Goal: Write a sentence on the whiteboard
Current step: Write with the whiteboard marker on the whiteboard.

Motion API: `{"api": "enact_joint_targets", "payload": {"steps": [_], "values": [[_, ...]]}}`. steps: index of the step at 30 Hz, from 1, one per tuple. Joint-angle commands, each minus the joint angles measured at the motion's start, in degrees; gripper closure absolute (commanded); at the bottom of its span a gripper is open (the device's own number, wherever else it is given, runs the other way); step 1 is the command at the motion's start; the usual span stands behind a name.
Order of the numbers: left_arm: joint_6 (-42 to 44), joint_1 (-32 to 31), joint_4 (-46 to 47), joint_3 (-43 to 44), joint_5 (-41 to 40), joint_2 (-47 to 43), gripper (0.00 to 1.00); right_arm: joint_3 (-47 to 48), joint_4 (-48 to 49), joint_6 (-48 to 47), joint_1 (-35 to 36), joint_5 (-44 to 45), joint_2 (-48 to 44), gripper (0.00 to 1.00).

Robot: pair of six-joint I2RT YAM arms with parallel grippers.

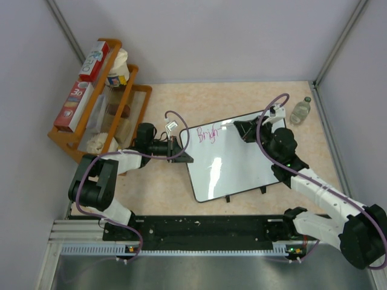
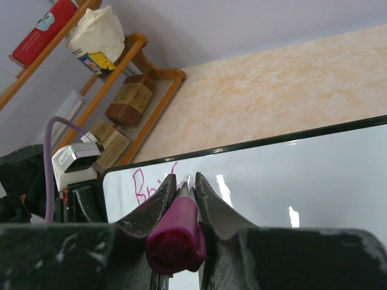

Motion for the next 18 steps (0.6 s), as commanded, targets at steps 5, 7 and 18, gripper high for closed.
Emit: {"api": "enact_joint_targets", "payload": {"steps": [5,7,18], "values": [[11.4,-1.6,-0.3,-2.1,-4.9,0.7,1.00,3.2,4.2,1.1,-0.6,-1.6,1.4,1.00],[11.4,-1.6,-0.3,-2.1,-4.9,0.7,1.00,3.4,4.3,1.0,-0.6,-1.0,2.6,1.00],[11.5,-1.6,-0.3,-2.1,-4.9,0.7,1.00,1.3,5.2,2.6,-2.9,-3.0,4.1,1.00]]}}
